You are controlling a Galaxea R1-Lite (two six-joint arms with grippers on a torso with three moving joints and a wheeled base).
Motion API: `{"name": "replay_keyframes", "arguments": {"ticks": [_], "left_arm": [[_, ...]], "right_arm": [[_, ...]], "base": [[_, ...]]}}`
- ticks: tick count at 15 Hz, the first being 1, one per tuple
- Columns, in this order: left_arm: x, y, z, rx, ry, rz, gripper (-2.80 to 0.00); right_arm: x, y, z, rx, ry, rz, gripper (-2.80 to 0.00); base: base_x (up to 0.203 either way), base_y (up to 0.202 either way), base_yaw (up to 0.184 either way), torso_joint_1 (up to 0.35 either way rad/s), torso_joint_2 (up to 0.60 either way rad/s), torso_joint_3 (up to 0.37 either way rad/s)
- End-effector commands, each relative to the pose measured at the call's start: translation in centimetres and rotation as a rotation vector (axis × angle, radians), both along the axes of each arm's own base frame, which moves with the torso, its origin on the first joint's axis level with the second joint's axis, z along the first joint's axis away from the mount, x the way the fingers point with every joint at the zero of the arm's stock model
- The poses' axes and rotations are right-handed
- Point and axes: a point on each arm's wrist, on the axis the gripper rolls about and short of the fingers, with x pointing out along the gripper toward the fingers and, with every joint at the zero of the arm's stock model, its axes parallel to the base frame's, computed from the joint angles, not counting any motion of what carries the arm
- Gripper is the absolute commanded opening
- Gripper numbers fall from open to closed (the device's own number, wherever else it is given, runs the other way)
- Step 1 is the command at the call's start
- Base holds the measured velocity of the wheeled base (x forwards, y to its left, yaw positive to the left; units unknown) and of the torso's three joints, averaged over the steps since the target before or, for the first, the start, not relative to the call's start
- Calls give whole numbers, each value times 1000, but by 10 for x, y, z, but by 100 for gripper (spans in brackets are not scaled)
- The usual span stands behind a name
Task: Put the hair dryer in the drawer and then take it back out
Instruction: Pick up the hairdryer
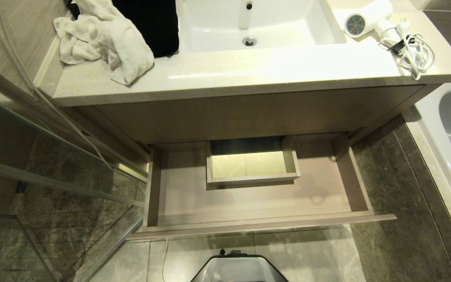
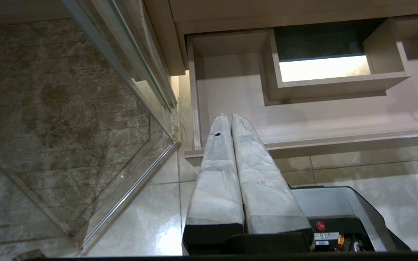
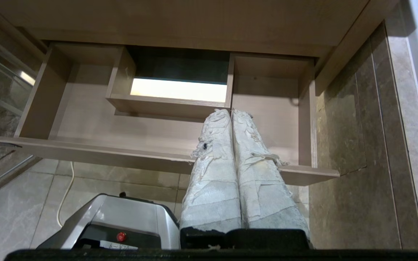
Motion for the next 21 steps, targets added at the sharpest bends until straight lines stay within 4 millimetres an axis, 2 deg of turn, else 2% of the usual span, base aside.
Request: {"name": "replay_keyframes", "arguments": {"ticks": [1, 9, 21], "left_arm": [[0, 0, 0, 0, 0, 0, -280], [0, 0, -1, 0, 1, 0, -280], [0, 0, 0, 0, 1, 0, -280]], "right_arm": [[0, 0, -12, 0, 3, 0, -280], [0, 0, -12, -6, -1, 5, -280], [0, 0, -12, 2, 2, 1, -280]], "base": [[0, 0, 0, 0, 0, 0], [0, 0, 0, 232, -29, 194], [0, 0, 0, 329, -173, 156]]}}
